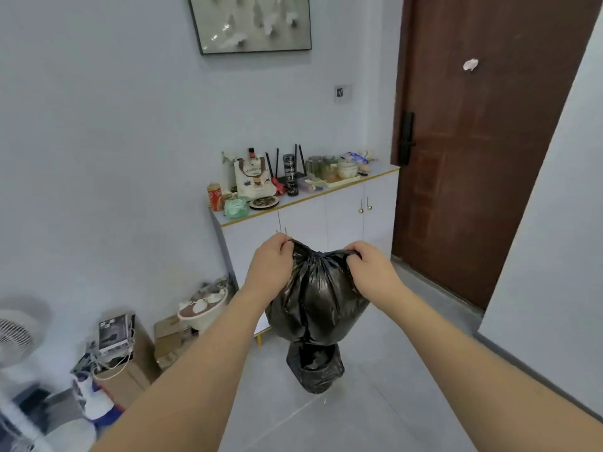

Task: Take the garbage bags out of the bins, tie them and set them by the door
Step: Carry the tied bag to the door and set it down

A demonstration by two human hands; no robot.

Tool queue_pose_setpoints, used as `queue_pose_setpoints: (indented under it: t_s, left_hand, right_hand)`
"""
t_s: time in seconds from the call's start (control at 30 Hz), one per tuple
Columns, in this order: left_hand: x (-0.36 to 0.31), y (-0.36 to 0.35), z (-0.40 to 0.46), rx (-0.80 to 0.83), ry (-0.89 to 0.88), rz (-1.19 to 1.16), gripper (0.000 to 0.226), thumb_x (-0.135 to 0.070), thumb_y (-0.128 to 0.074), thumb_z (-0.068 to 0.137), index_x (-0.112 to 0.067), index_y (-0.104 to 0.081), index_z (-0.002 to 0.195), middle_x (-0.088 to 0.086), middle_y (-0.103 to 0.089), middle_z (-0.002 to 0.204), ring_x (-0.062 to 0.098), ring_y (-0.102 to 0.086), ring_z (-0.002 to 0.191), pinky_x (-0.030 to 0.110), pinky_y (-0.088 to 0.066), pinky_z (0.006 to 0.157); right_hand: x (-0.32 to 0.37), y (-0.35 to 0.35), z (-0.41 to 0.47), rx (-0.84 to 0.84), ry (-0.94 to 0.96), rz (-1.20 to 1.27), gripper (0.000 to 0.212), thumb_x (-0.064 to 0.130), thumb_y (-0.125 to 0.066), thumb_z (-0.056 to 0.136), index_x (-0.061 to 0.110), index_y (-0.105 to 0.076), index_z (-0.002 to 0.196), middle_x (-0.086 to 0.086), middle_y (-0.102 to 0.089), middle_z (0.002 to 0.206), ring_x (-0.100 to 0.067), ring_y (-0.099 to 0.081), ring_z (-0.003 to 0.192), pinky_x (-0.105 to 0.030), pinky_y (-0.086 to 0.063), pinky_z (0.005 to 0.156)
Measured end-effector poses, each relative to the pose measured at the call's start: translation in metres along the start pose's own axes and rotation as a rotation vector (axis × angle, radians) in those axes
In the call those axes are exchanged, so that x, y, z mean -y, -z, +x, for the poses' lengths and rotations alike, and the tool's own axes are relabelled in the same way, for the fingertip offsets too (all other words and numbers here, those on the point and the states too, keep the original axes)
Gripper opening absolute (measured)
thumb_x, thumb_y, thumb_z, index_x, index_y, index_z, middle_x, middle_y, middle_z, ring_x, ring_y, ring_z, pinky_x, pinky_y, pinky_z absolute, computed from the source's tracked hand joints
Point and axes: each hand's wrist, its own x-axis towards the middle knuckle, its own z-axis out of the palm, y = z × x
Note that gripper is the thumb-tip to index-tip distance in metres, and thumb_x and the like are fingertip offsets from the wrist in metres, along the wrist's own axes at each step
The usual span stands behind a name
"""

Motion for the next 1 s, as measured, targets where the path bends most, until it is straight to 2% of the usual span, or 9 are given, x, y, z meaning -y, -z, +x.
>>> queue_pose_setpoints:
  t_s: [0.07,0.17,0.3,0.4,0.6,0.7,0.83,1.0]
  left_hand:
    - [-0.008,-0.020,0.034,0.056,-0.057,-0.040,0.021,-0.018,-0.040,0.102,-0.012,-0.059,0.097,-0.002,-0.058,0.090,0.017,-0.052,0.087,0.028,-0.033,0.072]
    - [-0.028,-0.060,0.072,0.152,-0.119,-0.092,0.020,-0.020,-0.039,0.101,-0.016,-0.058,0.096,-0.004,-0.059,0.090,0.016,-0.054,0.087,0.027,-0.035,0.073]
    - [-0.068,-0.118,0.102,0.230,-0.230,-0.140,0.024,-0.019,-0.038,0.101,-0.012,-0.061,0.097,0.001,-0.062,0.097,0.018,-0.055,0.090,0.028,-0.038,0.076]
    - [-0.099,-0.163,0.111,0.306,-0.289,-0.183,0.024,-0.019,-0.038,0.101,-0.013,-0.061,0.098,-0.001,-0.060,0.095,0.016,-0.054,0.088,0.028,-0.037,0.075]
    - [-0.160,-0.243,0.118,0.514,-0.439,-0.246,0.026,-0.023,-0.037,0.102,-0.017,-0.062,0.107,-0.007,-0.059,0.097,0.012,-0.054,0.088,0.026,-0.037,0.075]
    - [-0.184,-0.275,0.120,0.620,-0.519,-0.288,0.025,-0.022,-0.037,0.101,-0.018,-0.061,0.102,-0.007,-0.059,0.094,0.012,-0.054,0.086,0.026,-0.039,0.070]
    - [-0.204,-0.312,0.127,0.735,-0.596,-0.341,0.025,-0.020,-0.036,0.101,-0.016,-0.061,0.097,-0.007,-0.060,0.089,0.009,-0.053,0.080,0.016,-0.038,0.063]
    - [-0.224,-0.362,0.129,0.832,-0.632,-0.354,0.024,-0.019,-0.036,0.101,-0.017,-0.060,0.096,-0.011,-0.056,0.085,0.007,-0.052,0.077,0.018,-0.036,0.061]
  right_hand:
    - [-0.005,0.015,0.017,-0.066,-0.030,-0.026,0.026,0.013,-0.036,0.096,0.017,-0.062,0.099,0.004,-0.061,0.089,-0.014,-0.057,0.078,-0.025,-0.042,0.061]
    - [-0.019,0.043,0.036,-0.175,-0.071,-0.073,0.027,0.016,-0.038,0.097,0.018,-0.064,0.103,0.003,-0.064,0.099,-0.014,-0.058,0.089,-0.030,-0.043,0.070]
    - [-0.044,0.089,0.046,-0.300,-0.126,-0.085,0.026,0.016,-0.039,0.095,0.021,-0.064,0.101,0.008,-0.064,0.100,-0.012,-0.059,0.091,-0.027,-0.045,0.072]
    - [-0.065,0.120,0.041,-0.416,-0.177,-0.093,0.026,0.017,-0.039,0.094,0.023,-0.064,0.101,0.008,-0.064,0.101,-0.011,-0.058,0.093,-0.030,-0.046,0.078]
    - [-0.101,0.176,0.023,-0.621,-0.340,-0.122,0.023,0.016,-0.040,0.093,0.024,-0.062,0.090,0.005,-0.064,0.090,-0.011,-0.057,0.083,-0.025,-0.041,0.064]
    - [-0.111,0.193,0.019,-0.737,-0.413,-0.128,0.024,0.014,-0.040,0.093,0.020,-0.063,0.094,0.005,-0.064,0.091,-0.012,-0.056,0.085,-0.025,-0.040,0.065]
    - [-0.128,0.202,0.019,-0.816,-0.492,-0.122,0.024,0.016,-0.039,0.093,0.019,-0.062,0.097,0.004,-0.064,0.094,-0.013,-0.056,0.088,-0.027,-0.042,0.067]
    - [-0.159,0.222,0.028,-0.893,-0.580,-0.163,0.023,0.015,-0.040,0.093,0.017,-0.063,0.098,0.002,-0.062,0.096,-0.019,-0.054,0.092,-0.031,-0.040,0.074]
